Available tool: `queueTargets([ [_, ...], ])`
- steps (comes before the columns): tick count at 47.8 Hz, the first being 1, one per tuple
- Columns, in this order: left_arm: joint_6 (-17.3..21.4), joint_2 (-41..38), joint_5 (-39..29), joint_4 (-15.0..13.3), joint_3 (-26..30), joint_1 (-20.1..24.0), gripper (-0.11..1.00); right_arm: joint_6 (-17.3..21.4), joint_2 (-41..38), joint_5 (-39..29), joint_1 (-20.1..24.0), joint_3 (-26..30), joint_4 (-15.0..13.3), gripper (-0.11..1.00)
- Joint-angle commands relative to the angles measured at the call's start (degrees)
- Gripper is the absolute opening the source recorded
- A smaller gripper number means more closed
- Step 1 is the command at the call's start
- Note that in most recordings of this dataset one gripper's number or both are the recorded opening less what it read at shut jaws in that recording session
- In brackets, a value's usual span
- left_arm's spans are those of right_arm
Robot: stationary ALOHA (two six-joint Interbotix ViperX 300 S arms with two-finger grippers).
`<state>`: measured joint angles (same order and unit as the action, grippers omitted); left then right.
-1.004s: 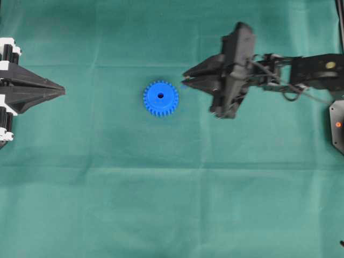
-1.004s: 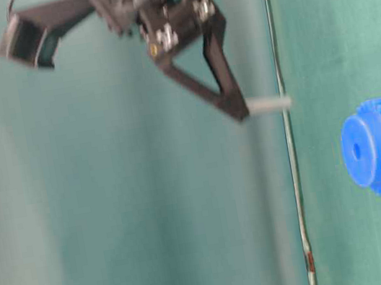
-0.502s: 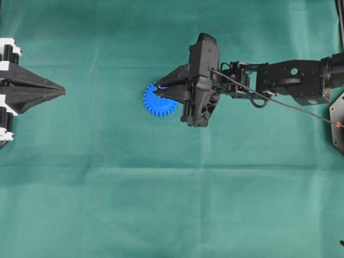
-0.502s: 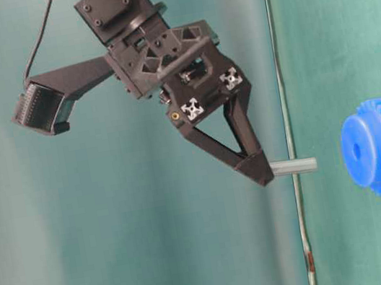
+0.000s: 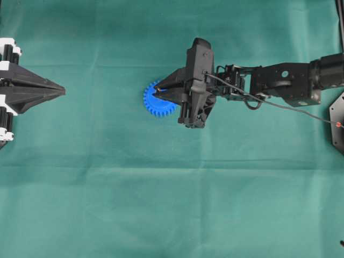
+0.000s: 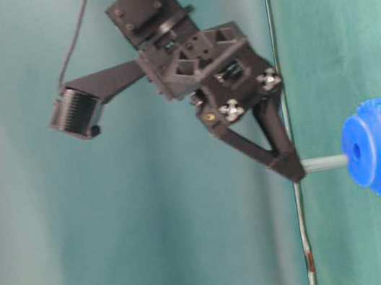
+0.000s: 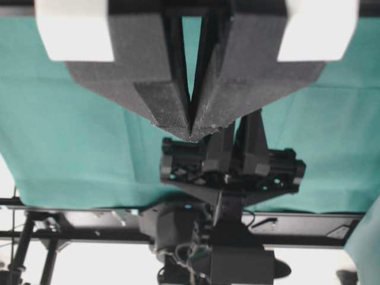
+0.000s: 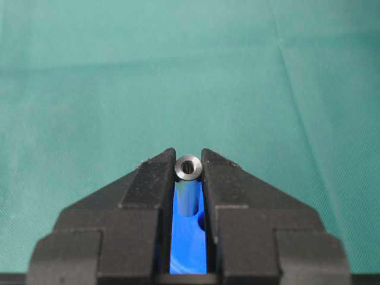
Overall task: Insert the shaft placed at a random location into the center hole of the medium gear at another random location.
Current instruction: 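Align the held shaft above the gear hole with the right gripper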
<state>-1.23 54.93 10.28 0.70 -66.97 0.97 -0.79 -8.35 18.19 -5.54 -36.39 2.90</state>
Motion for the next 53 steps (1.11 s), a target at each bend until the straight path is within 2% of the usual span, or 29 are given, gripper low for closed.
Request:
queueTargets([
  [1,0.0,-0.4,0.4,0.1,0.7,0.1,0.00,0.3,0.1,1.4,-0.1,0.9,0.2,0.13],
  [32,0.0,-0.4,-0.1,0.1,0.6,0.1,0.00,0.4,-1.8,2.5,-0.2,0.9,0.2,0.13],
  [53,0.0,-0.4,-0.1,0.1,0.6,0.1,0.00,-0.6,3.3,3.3,-1.8,-0.6,-0.5,0.13],
])
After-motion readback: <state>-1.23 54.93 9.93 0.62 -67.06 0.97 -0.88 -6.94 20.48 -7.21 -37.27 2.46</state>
